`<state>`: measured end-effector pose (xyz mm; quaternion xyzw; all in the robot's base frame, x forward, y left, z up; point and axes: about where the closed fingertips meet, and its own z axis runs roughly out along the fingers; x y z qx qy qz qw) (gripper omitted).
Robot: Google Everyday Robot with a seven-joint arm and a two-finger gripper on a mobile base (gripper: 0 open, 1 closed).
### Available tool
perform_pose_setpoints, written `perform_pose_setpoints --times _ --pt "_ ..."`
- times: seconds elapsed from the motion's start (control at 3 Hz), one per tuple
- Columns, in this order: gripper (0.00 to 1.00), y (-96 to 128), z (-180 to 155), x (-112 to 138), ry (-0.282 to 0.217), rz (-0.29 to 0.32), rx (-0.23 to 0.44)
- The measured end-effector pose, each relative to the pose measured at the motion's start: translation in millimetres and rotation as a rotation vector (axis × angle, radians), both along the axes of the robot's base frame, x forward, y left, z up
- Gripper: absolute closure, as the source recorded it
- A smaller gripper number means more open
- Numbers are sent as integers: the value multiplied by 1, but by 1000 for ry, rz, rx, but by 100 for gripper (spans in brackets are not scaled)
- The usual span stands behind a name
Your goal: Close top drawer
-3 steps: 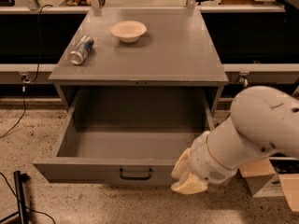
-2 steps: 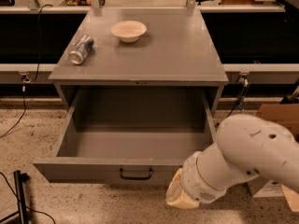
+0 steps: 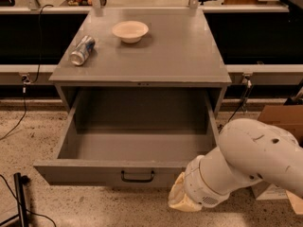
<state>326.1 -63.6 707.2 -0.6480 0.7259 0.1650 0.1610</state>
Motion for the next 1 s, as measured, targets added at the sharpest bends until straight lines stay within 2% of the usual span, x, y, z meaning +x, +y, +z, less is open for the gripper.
perform_pose_setpoints --times 0.33,0.67,1.0 --pt "100 1 -14 1 14 -15 -2" --pt "100 -7 -45 -6 28 -67 49" --pt "100 -20 -77 5 -36 -109 107"
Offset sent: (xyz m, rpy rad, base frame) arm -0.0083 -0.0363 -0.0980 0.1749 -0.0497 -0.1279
